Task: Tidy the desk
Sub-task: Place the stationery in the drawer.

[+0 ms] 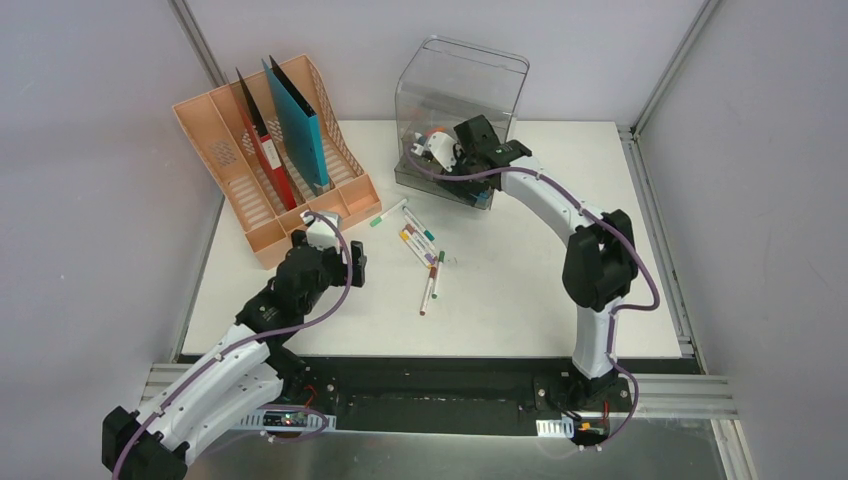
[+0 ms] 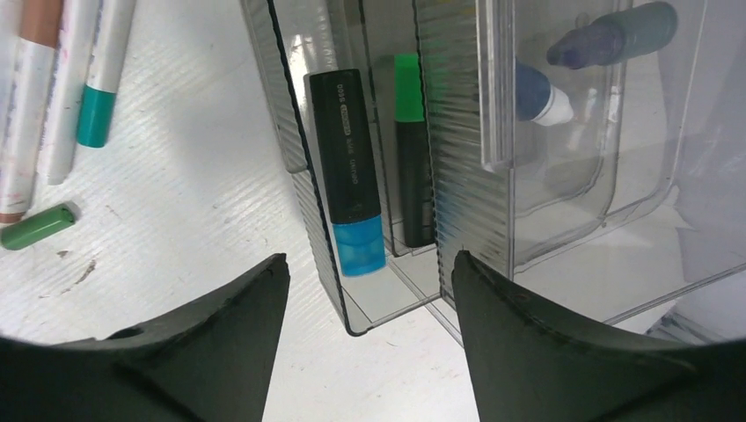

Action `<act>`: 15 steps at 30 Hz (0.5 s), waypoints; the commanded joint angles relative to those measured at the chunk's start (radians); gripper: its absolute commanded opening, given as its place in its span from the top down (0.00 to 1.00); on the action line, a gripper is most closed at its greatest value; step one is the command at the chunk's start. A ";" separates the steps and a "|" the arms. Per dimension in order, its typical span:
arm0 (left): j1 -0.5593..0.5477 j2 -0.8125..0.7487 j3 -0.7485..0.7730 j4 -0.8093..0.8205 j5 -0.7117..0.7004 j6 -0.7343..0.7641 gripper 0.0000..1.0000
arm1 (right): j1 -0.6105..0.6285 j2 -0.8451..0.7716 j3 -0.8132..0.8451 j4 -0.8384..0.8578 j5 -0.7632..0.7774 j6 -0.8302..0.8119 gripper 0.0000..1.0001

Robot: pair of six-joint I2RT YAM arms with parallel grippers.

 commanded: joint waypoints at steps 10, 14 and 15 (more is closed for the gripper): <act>-0.005 0.030 -0.030 0.071 -0.062 -0.018 0.01 | 0.007 -0.360 -0.184 -0.021 -0.381 0.192 0.23; -0.005 0.029 -0.046 0.090 -0.095 -0.059 0.01 | -0.020 -0.481 -0.294 0.018 -0.530 0.203 0.19; -0.005 0.028 -0.049 0.098 -0.100 -0.065 0.01 | -0.044 -0.505 -0.312 0.025 -0.588 0.226 0.19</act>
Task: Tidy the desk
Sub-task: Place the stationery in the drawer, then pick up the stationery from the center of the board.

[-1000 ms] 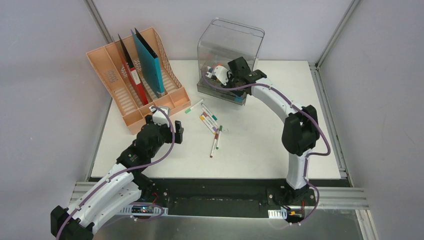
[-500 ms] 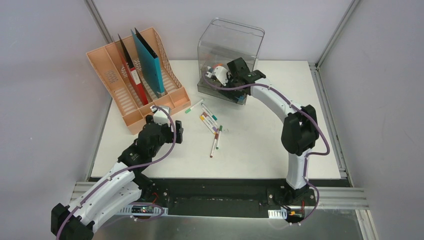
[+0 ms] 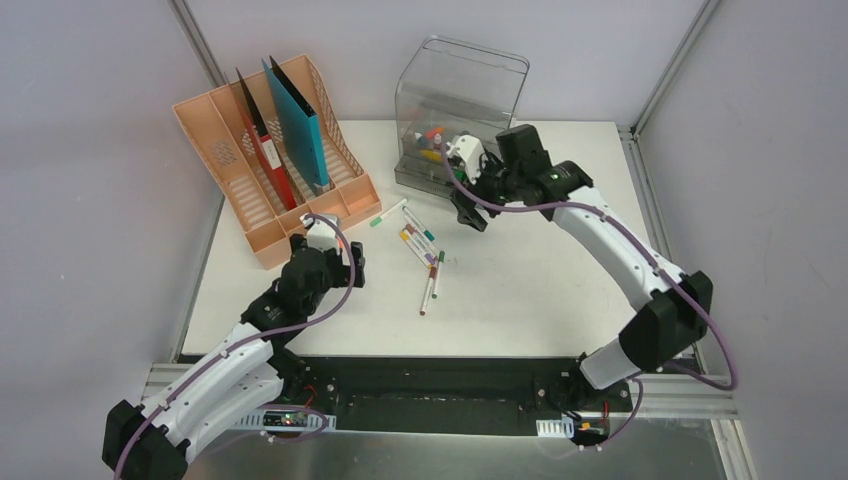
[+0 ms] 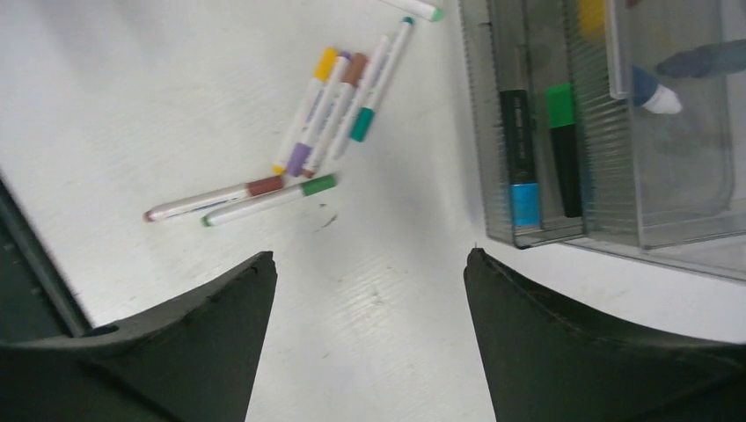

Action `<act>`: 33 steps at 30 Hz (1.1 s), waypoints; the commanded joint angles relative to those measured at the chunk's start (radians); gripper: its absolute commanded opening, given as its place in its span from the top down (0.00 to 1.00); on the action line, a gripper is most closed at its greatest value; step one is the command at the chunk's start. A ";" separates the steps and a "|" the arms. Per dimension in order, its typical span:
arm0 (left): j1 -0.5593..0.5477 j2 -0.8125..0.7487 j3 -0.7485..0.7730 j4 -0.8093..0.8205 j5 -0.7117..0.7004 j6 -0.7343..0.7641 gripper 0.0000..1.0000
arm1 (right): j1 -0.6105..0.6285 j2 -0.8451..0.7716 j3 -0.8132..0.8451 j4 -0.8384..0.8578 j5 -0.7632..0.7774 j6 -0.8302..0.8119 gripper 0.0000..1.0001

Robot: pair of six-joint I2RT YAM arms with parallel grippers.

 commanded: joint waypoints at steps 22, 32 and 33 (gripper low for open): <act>0.228 0.311 0.057 0.124 0.080 -0.215 0.03 | -0.238 -0.278 -0.333 0.299 -0.760 0.176 0.00; 0.262 0.471 0.152 0.140 0.128 -0.162 0.20 | -0.245 -0.270 -0.349 0.307 -0.777 0.168 0.00; 0.261 0.500 0.178 0.130 0.152 -0.136 0.28 | -0.244 -0.268 -0.350 0.309 -0.778 0.168 0.00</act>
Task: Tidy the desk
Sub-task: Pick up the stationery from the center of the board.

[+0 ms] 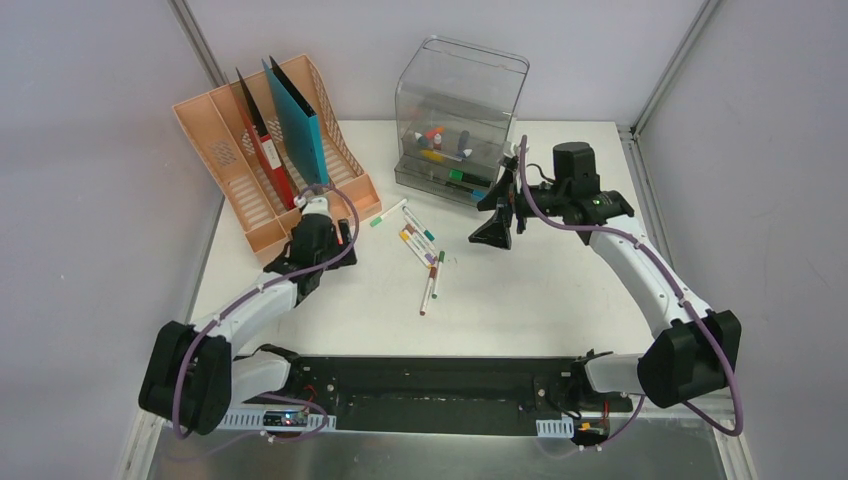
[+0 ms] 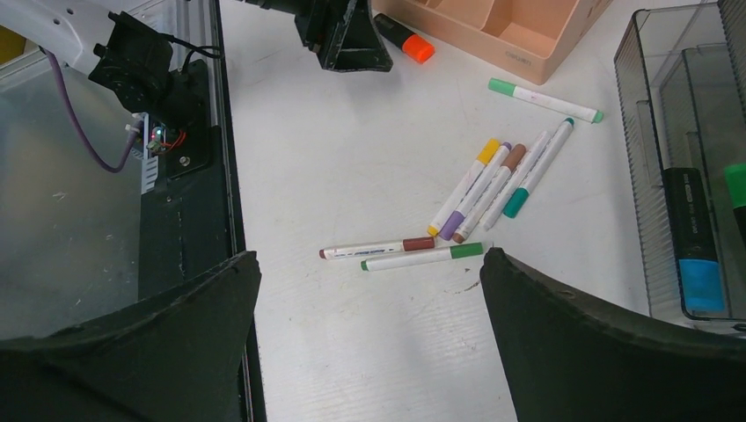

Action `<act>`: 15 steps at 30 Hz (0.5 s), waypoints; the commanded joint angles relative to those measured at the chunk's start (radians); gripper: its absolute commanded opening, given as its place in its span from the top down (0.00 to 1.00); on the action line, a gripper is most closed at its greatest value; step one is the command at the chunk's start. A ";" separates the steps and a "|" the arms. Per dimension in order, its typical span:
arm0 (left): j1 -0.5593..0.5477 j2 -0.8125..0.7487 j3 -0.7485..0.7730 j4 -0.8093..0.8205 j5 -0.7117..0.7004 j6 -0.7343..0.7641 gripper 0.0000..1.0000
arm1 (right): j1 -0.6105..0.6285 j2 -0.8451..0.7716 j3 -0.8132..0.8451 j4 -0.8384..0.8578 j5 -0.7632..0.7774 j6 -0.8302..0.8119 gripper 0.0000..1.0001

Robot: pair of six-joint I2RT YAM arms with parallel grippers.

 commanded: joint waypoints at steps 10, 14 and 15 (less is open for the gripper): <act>0.011 0.225 0.245 -0.094 0.013 0.354 0.49 | -0.013 -0.026 -0.004 0.039 -0.049 -0.020 0.00; 0.011 0.235 0.216 -0.027 0.000 0.446 0.53 | -0.016 -0.017 -0.005 0.036 -0.054 -0.024 0.00; 0.011 0.249 0.211 -0.009 0.021 0.469 0.55 | -0.016 -0.015 -0.004 0.036 -0.055 -0.025 0.00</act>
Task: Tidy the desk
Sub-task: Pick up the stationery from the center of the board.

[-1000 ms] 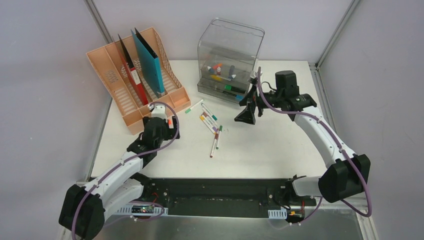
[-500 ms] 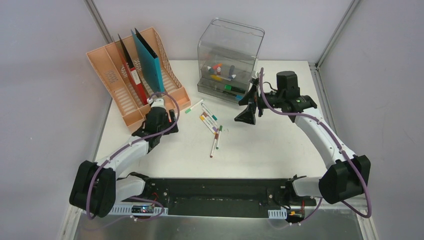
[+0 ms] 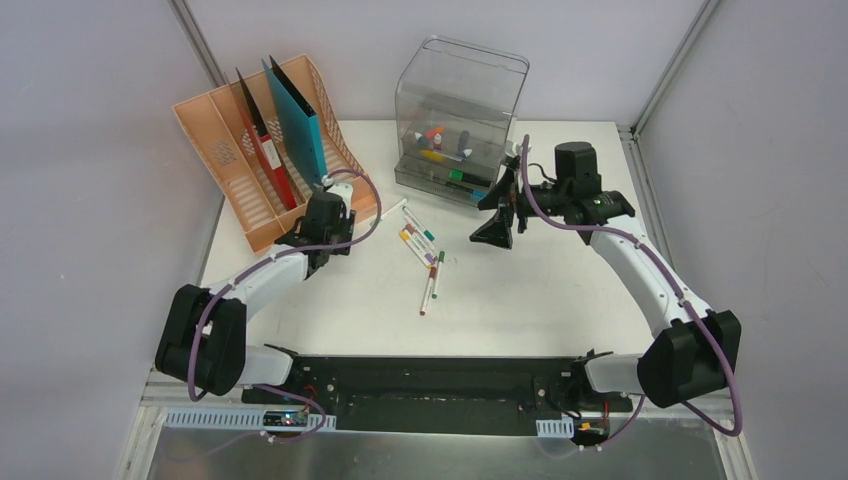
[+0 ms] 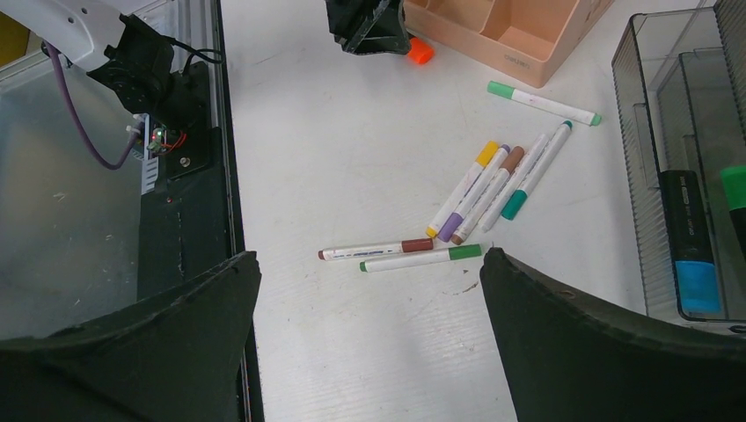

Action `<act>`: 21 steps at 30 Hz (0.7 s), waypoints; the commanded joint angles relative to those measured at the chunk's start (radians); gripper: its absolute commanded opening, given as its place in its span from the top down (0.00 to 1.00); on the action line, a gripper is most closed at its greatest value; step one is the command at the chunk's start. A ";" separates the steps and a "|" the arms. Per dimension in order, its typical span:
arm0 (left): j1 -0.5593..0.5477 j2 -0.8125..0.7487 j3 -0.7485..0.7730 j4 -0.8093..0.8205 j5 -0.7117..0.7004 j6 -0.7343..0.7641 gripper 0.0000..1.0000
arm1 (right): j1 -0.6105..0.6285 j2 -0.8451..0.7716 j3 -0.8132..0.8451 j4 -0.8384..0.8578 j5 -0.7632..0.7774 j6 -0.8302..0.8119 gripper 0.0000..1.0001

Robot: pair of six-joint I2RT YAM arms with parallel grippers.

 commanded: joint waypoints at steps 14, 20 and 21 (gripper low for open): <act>0.011 0.209 0.031 0.088 -0.036 0.189 0.59 | -0.028 -0.022 0.010 0.013 -0.063 -0.030 0.00; 0.010 0.120 -0.011 0.110 -0.034 0.179 0.55 | -0.031 -0.022 0.008 0.008 -0.069 -0.036 0.00; 0.011 0.104 -0.021 0.121 -0.046 0.177 0.52 | -0.031 -0.022 0.009 0.008 -0.071 -0.037 0.00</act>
